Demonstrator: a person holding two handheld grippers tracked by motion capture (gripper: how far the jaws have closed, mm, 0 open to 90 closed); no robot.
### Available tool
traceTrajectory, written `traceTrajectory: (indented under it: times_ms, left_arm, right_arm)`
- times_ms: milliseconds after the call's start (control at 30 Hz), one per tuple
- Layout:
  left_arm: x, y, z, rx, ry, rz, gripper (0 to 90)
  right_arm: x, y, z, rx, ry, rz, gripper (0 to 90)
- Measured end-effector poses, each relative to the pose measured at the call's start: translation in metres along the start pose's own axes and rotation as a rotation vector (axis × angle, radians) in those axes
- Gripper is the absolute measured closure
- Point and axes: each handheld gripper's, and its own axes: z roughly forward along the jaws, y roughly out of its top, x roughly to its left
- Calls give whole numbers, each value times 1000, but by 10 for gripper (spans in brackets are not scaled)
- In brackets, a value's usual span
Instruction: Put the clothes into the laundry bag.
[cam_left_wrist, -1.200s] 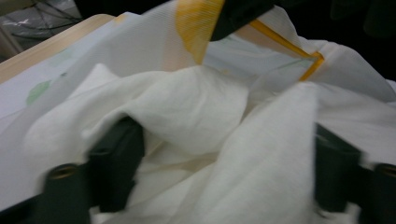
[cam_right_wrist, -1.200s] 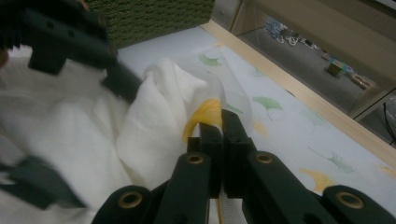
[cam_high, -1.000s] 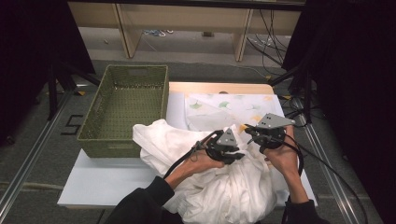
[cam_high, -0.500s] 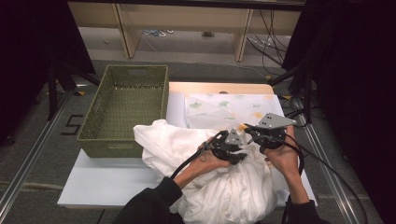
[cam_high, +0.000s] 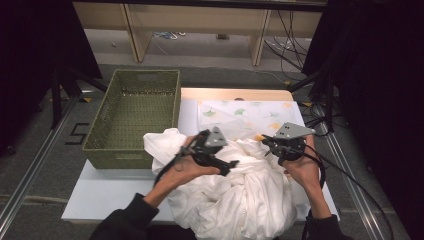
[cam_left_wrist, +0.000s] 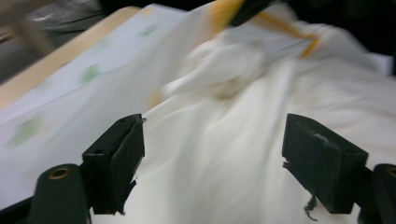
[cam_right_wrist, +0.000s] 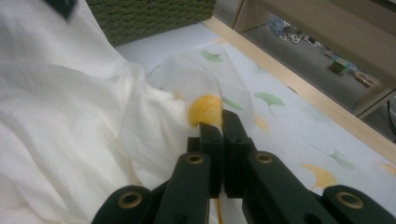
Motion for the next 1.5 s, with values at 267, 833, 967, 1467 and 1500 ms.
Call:
traceTrajectory:
  times_ms: [267,833,967,1467,1500]
  left_arm:
    - [50,-38,-53,104,253,-83,184]
    - [84,-70,-59,173,163,-200,601]
    - [79,-62,-69,136,171,-149,723]
    - [-41,-7,2,-21,-209,-28,846]
    - [-49,-6,15,-6,-221,-22,845]
  right_arm:
    - [1,0,1,6,-3,0,900]
    - [1,-1,1,15,15,16,900]
    - [0,-1,1,9,10,5,900]
    - [3,4,-2,-6,6,-7,900]
    - [4,4,-2,-5,16,-1,900]
